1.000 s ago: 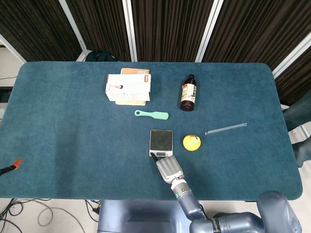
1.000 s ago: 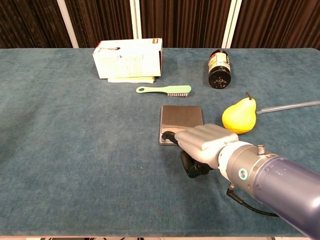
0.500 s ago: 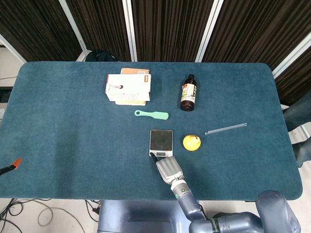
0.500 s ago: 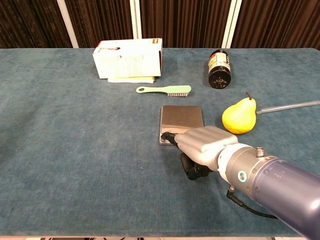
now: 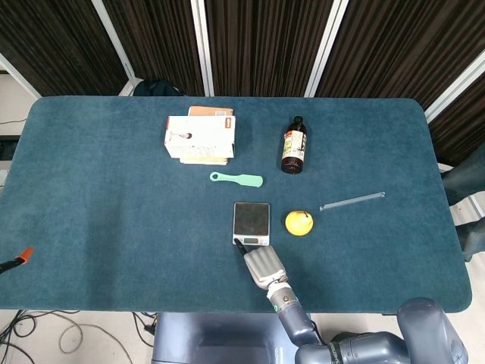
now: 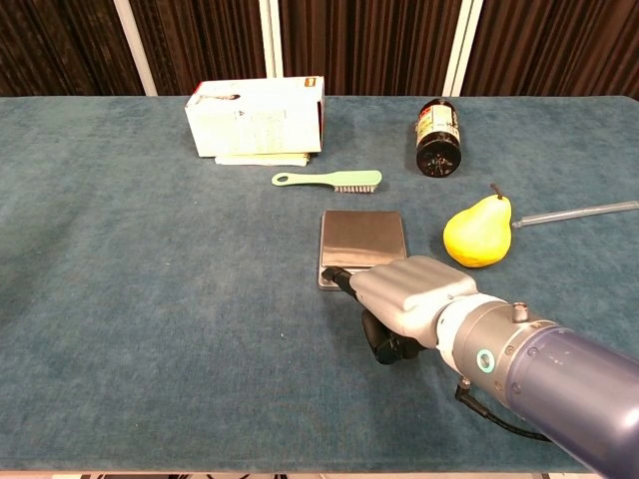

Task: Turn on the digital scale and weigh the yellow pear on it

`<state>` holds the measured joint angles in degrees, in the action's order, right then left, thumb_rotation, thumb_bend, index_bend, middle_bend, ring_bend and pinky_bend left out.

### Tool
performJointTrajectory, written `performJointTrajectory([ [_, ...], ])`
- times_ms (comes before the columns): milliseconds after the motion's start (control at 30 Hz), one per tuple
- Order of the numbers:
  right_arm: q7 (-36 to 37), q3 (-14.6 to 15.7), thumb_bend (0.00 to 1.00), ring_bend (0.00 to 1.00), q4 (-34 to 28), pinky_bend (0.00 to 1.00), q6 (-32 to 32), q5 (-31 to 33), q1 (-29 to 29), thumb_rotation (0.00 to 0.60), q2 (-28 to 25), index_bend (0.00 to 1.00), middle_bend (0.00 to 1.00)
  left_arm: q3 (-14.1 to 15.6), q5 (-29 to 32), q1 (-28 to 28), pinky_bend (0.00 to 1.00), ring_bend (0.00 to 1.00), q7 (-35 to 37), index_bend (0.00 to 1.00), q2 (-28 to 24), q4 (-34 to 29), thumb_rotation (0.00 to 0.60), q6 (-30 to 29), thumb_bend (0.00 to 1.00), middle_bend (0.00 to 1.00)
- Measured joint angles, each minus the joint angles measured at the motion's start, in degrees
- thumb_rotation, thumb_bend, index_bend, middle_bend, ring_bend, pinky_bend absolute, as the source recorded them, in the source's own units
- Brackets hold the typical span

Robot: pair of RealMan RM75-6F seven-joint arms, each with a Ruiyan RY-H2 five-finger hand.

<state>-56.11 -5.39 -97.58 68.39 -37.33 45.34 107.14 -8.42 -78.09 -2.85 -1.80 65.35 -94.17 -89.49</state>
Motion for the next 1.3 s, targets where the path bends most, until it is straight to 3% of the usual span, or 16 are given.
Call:
performJointTrajectory([
  [467,0.3,0.8,1.00,0.91,0.7,0.80,-0.1,0.2,-0.1,0.600,0.3,0.00,0.84,-0.1,0.2,0.0,0.03,0.00,-0.1,0.02,0.0,0.0,0.600,0.0,0.09,0.02],
  [767,1.6,-1.6,1.00,0.88,-0.4,0.80,2.0,-2.9,0.1,0.600,0.0,0.00,0.83,-0.1,0.2,0.0,0.03,0.00,0.0,0.02,0.0,-0.1,0.600,-0.1,0.09,0.02],
  [867,2.2,-2.4,0.97,0.76,-1.3,0.75,2.6,-3.7,0.1,0.600,-0.6,0.00,0.70,-0.2,0.3,0.1,0.03,0.00,0.1,0.02,-0.1,-0.1,0.600,-0.2,0.09,0.02],
  [933,2.6,-2.8,0.88,0.65,-2.5,0.67,2.8,-4.0,0.0,0.600,-1.4,0.00,0.55,-0.3,0.4,0.2,0.03,0.00,0.2,0.02,-0.1,-0.1,0.600,-0.3,0.09,0.02],
  [1000,3.1,-3.2,0.70,0.49,-4.5,0.56,2.9,-4.4,-0.2,0.600,-2.6,0.00,0.37,-0.3,0.4,0.2,0.03,0.00,0.1,0.02,-0.1,-0.1,0.600,-0.3,0.09,0.02],
  [1100,4.2,-3.8,0.56,0.30,-8.4,0.40,3.1,-5.0,-0.7,0.600,-5.2,0.00,0.19,-0.2,0.3,0.1,0.03,0.00,0.0,0.02,-0.1,-0.1,0.600,-0.1,0.09,0.02],
  [1167,5.5,-4.3,0.51,0.23,-11.2,0.39,3.3,-5.9,-1.1,0.600,-7.2,0.00,0.13,-0.1,0.1,0.1,0.03,0.00,-0.1,0.02,0.0,-0.1,0.600,-0.1,0.09,0.02],
  [1300,10.8,-5.5,0.48,0.15,-16.3,0.48,4.0,-10.5,-2.9,0.600,-12.1,0.00,0.09,0.0,0.0,0.1,0.03,0.00,-0.3,0.02,0.0,-0.2,0.600,-0.3,0.09,0.02],
])
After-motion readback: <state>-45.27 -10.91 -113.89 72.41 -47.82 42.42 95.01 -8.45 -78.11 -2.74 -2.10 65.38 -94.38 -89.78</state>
